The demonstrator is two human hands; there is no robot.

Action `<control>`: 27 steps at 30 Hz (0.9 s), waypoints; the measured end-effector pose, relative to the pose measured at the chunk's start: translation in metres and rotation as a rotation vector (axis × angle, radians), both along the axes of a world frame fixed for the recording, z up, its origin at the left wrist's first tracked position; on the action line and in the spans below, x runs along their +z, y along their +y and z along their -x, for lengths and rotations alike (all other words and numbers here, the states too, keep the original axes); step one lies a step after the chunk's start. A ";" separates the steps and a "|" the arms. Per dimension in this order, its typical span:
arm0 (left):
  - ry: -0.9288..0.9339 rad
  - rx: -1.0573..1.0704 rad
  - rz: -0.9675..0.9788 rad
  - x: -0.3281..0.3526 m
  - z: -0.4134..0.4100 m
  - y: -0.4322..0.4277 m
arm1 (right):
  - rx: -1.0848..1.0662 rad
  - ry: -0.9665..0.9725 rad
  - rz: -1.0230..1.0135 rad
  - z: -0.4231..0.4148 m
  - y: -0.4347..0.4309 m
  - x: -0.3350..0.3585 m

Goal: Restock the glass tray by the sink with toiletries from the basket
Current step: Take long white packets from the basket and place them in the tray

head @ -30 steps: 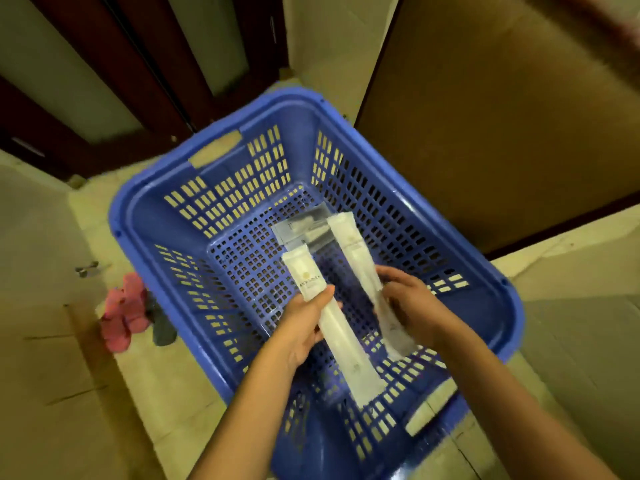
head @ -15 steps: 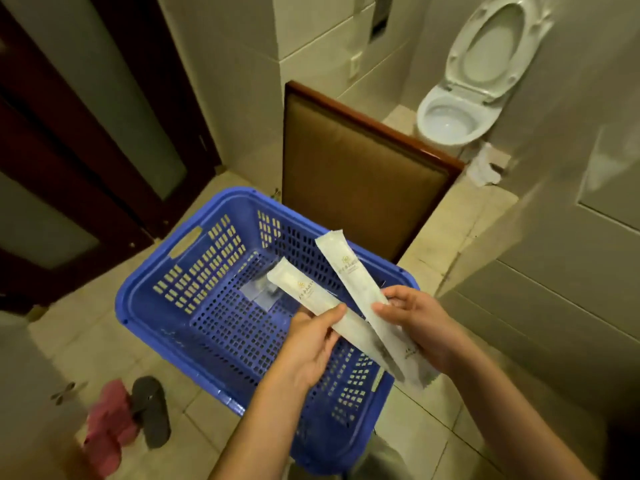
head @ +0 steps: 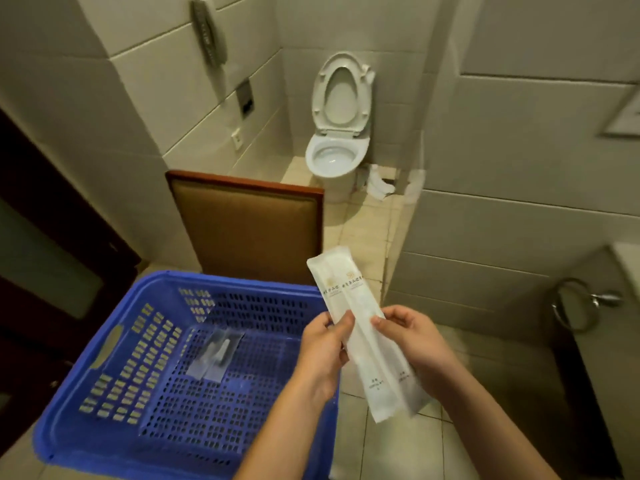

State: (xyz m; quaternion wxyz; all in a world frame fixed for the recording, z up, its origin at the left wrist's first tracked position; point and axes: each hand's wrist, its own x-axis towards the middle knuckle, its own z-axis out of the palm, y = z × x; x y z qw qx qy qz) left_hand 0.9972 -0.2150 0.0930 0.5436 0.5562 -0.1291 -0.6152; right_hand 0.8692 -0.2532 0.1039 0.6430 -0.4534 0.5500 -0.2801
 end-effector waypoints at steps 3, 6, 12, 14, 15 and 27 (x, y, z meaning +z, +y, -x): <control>-0.026 -0.066 0.036 0.015 0.037 0.003 | -0.092 0.045 0.088 0.025 0.015 0.009; -0.037 -0.131 0.089 0.026 0.074 0.012 | -0.200 0.110 0.181 0.056 0.030 0.019; 0.009 -0.197 0.165 0.034 0.161 0.046 | -0.294 0.236 0.308 0.136 0.076 0.033; 0.009 -0.222 0.154 0.033 0.198 0.064 | -0.315 0.322 0.336 0.171 0.100 0.031; 0.020 -0.241 0.152 0.033 0.217 0.074 | -0.317 0.367 0.350 0.188 0.113 0.029; 0.052 -0.580 0.064 0.014 0.411 0.188 | -0.521 0.486 0.241 0.369 0.272 0.004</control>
